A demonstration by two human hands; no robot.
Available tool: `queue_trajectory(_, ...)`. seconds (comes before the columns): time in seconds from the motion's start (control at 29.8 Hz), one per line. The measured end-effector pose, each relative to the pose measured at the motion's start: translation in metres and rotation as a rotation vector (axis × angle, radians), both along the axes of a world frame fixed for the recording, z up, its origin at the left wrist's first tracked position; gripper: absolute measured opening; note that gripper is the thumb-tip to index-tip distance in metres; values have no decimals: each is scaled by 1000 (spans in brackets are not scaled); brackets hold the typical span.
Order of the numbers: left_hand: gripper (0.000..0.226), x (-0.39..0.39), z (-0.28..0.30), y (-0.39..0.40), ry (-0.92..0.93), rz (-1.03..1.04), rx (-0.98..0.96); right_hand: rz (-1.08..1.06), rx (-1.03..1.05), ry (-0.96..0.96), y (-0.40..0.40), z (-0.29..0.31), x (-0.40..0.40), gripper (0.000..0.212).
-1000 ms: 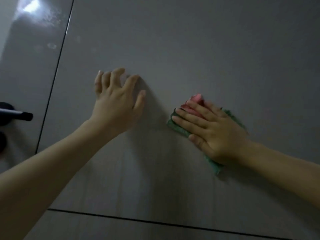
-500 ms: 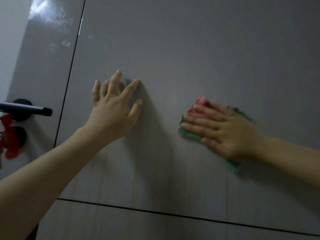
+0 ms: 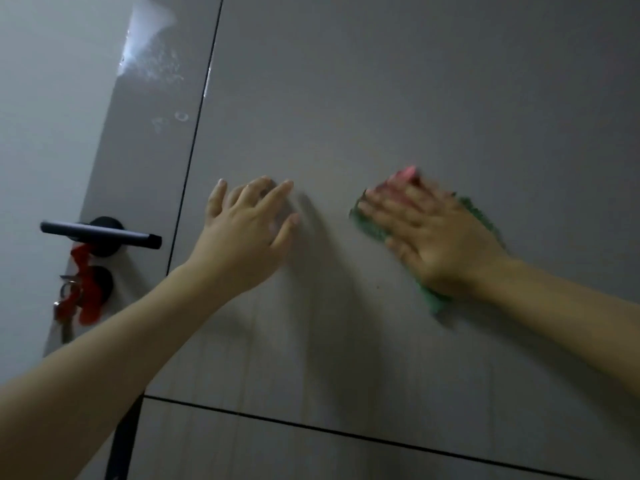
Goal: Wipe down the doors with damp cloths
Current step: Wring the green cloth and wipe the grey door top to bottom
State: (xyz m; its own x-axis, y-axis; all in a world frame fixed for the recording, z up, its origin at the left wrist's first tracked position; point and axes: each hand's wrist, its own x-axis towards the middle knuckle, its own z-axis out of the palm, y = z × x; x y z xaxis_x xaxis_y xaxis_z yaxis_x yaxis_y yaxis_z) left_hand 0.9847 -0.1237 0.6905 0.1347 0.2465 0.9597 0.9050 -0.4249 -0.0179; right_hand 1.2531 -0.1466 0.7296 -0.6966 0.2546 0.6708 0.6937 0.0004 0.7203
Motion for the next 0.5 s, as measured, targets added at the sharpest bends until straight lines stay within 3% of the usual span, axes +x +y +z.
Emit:
queue_trajectory(0.1, 60, -37, -1, -4, -40, 77, 81, 30, 143, 485, 9, 11, -36, 55)
queue_trajectory(0.13, 60, -51, -2, -3, -64, 127, 87, 33, 146, 563, 14, 6, -54, 56)
queue_trajectory(0.17, 59, -64, -5, -1, -99, 174, 72, 35, 121, 557, 17, -3, -72, 57)
queue_trajectory(0.24, 60, -85, -11, 2, -177, 223, 15, 23, 35, 326, 23, -21, -96, 57)
queue_trajectory(0.3, 54, -95, -15, 7, -225, 182, -1, 20, -41, 51, 23, -27, -96, 56)
queue_trajectory(0.37, 47, -100, -16, 11, -222, 134, 13, 19, -69, -76, 21, -14, -90, 55)
queue_trajectory(0.44, 45, -103, -16, 13, -209, 108, 28, -6, -33, -45, 24, 5, -89, 56)
queue_trajectory(0.5, 46, -109, -18, 14, -206, 101, 57, -5, 16, 185, 30, 19, -105, 57)
